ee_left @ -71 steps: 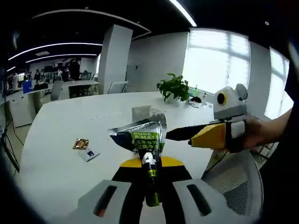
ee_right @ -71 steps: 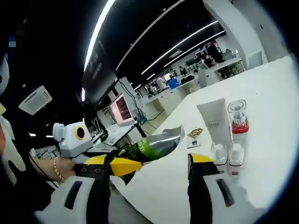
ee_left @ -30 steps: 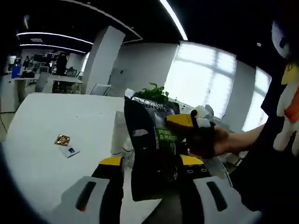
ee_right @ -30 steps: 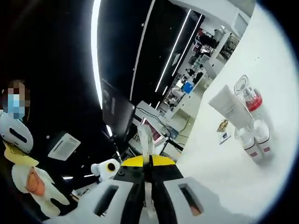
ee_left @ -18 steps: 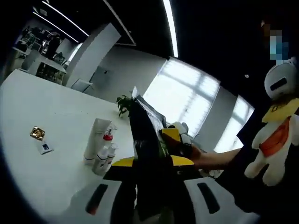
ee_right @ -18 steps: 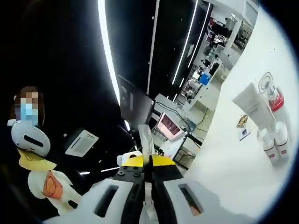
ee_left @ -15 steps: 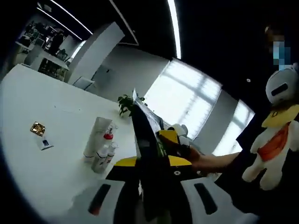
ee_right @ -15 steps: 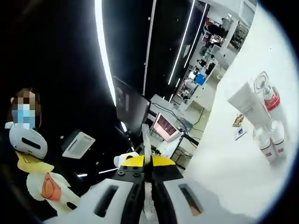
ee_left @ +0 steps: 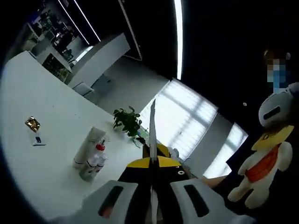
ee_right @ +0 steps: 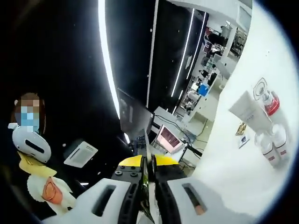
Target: Arrange the skincare products in the storage area until every visible bottle or jar stands upright without overlapping.
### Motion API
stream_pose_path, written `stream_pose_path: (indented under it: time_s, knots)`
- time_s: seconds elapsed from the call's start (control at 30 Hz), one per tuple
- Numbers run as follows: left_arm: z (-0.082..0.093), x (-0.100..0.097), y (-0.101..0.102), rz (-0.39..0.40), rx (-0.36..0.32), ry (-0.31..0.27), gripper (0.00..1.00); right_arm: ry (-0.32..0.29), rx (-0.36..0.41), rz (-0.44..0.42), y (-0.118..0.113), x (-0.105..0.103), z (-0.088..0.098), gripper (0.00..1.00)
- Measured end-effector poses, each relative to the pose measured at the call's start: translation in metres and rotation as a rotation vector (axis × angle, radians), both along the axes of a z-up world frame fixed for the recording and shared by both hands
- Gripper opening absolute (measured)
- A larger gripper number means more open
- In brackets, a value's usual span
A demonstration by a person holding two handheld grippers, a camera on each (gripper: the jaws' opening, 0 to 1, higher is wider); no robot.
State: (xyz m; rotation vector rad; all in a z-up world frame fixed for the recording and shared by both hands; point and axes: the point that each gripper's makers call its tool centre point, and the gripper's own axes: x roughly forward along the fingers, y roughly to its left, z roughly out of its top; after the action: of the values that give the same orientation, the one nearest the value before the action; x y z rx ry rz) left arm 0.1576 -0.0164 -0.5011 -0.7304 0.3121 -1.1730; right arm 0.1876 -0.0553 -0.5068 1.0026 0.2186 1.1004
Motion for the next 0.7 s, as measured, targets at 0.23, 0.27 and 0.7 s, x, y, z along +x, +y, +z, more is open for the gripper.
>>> stream_pose_path:
  time_s: [0.23, 0.27, 0.7]
  knots:
    - [0.011, 0.015, 0.007, 0.063, -0.088, 0.024, 0.0, 0.048, -0.031, 0.039, 0.012, -0.016, -0.023, 0.16]
    - [0.012, 0.017, 0.008, 0.073, -0.099, 0.031, 0.0, 0.05, -0.032, 0.04, 0.013, -0.017, -0.025, 0.16]
    - [-0.015, 0.039, 0.01, 0.185, 0.146, 0.0, 0.0, 0.001, 0.017, 0.037, 0.008, -0.021, -0.007, 0.01]
